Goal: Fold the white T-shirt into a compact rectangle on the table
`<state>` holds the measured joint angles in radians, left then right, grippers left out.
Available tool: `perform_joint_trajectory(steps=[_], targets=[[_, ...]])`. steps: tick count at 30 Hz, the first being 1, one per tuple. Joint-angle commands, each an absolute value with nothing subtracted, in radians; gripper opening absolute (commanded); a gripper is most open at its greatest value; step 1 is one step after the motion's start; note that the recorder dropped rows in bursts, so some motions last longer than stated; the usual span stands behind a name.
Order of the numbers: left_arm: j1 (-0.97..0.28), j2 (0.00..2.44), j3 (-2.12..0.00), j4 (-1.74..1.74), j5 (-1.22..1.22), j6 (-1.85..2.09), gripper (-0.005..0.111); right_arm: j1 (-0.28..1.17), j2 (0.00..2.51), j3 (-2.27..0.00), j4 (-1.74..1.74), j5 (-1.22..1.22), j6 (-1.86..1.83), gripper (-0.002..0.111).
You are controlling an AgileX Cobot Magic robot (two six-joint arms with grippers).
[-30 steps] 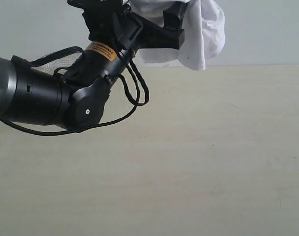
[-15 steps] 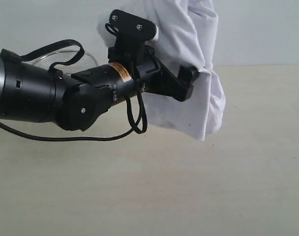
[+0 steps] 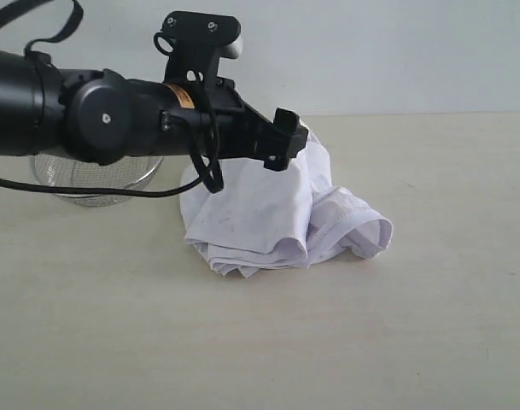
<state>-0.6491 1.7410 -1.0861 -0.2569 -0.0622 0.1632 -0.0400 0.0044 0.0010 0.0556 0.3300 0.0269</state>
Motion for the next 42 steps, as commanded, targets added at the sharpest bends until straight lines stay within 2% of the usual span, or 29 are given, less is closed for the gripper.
perform_joint_trajectory(steps=[1, 11, 16, 23, 27, 30, 33, 39, 42], targets=[[-0.660, 1.668, -1.092, -0.238, 0.112, 0.188, 0.094, -0.038, 0.000, 0.000, 0.052, 0.323, 0.023, 0.000], [-0.658, 1.538, -1.092, -0.235, 0.325, 0.208, 0.094, -0.038, 0.000, 0.000, 0.052, 0.323, 0.023, 0.000], [-0.647, 1.467, -1.041, -0.221, 0.306, 0.193, 0.094, -0.038, 0.000, 0.000, 0.052, 0.323, 0.023, 0.000], [-0.540, 1.403, -0.875, -0.232, 0.280, 0.154, 0.094, -0.038, 0.000, 0.000, 0.052, 0.316, 0.023, 0.000], [-0.534, 1.382, -0.791, -0.232, 0.284, 0.150, 0.094, -0.038, 0.000, 0.000, 0.143, 0.215, 0.067, 0.000], [-0.534, 1.358, -0.742, -0.232, 0.280, 0.148, 0.094, -0.038, 0.000, 0.000, 0.228, 0.025, 0.091, 0.000], [-0.534, 1.337, -0.716, -0.232, 0.280, 0.145, 0.094, -0.038, 0.005, 0.000, 0.261, 0.006, 0.098, 0.000], [-0.534, 1.302, -0.709, -0.271, 0.305, 0.145, 0.094, -0.036, 0.174, -0.005, 0.285, 0.041, 0.100, 0.000], [-0.534, 1.268, -0.709, -0.277, 0.344, 0.145, 0.094, 0.011, 0.333, -0.131, 0.283, 0.041, 0.033, 0.000]])
